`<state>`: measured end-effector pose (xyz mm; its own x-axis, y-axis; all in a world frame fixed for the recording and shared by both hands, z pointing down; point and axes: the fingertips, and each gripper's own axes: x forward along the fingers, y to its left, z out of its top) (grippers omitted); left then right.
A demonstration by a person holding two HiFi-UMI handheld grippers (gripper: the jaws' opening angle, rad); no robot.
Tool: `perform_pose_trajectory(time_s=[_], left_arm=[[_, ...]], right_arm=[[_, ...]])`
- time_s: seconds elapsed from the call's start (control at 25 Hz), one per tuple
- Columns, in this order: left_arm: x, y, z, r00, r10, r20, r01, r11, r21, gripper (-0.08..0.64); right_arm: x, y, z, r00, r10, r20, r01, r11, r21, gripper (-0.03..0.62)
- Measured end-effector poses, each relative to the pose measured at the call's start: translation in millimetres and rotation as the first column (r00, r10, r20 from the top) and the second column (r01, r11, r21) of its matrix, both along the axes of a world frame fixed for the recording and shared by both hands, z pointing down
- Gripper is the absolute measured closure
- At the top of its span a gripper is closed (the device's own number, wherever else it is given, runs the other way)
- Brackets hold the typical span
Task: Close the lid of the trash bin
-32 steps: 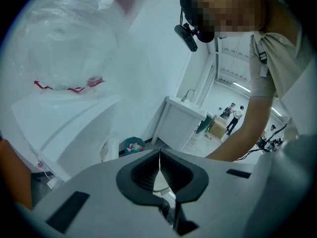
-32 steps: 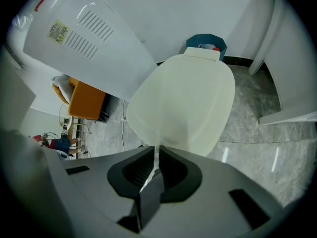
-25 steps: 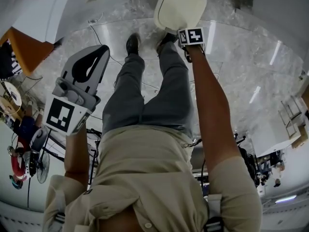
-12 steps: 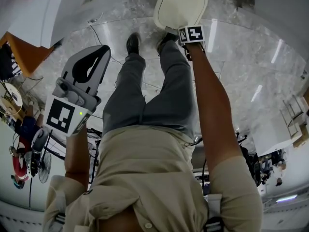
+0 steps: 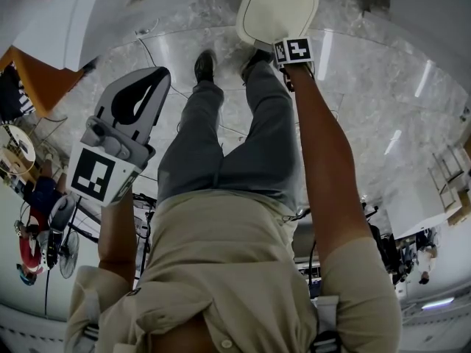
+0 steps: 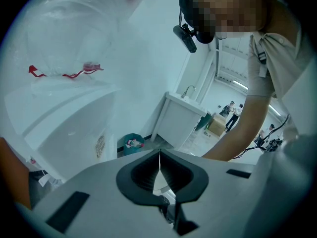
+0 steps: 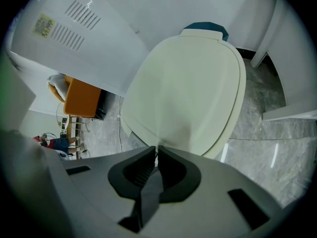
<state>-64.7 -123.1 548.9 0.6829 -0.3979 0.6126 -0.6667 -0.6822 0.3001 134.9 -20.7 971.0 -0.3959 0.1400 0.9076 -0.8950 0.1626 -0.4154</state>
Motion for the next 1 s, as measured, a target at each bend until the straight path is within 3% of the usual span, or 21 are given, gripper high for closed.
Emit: perform_pose_trajectory(time_s=[0.28,0.6,0.84,1.0], left_arm=[[0,2,-10,0.998,0.056,0.041,-0.056,0.998,-0.001,0.540],[-15,-12,-88,0.999,0.031,-0.003,-0.031,0.997,0.075,0.539],[-18,-22,-158,0.998,0.035,-0.058,-0.024,0.984,0.176,0.540],[-22,-21,-199,0.995,0.048,-0.083,-0.027,0.972,0.233,0.539]], right_arm=[[2,-14,-16,0.999,0.044,0.011,-0.044,0.999,0.015,0.560],[2,-60,-121,0.997,0.080,-0.001,-0.079,0.982,0.169,0.560],[13,-90,-218,0.995,0.095,-0.005,-0.089,0.947,0.308,0.560],[10,-103,-288,0.991,0.133,0.034,-0.135,0.902,0.410,0.560]])
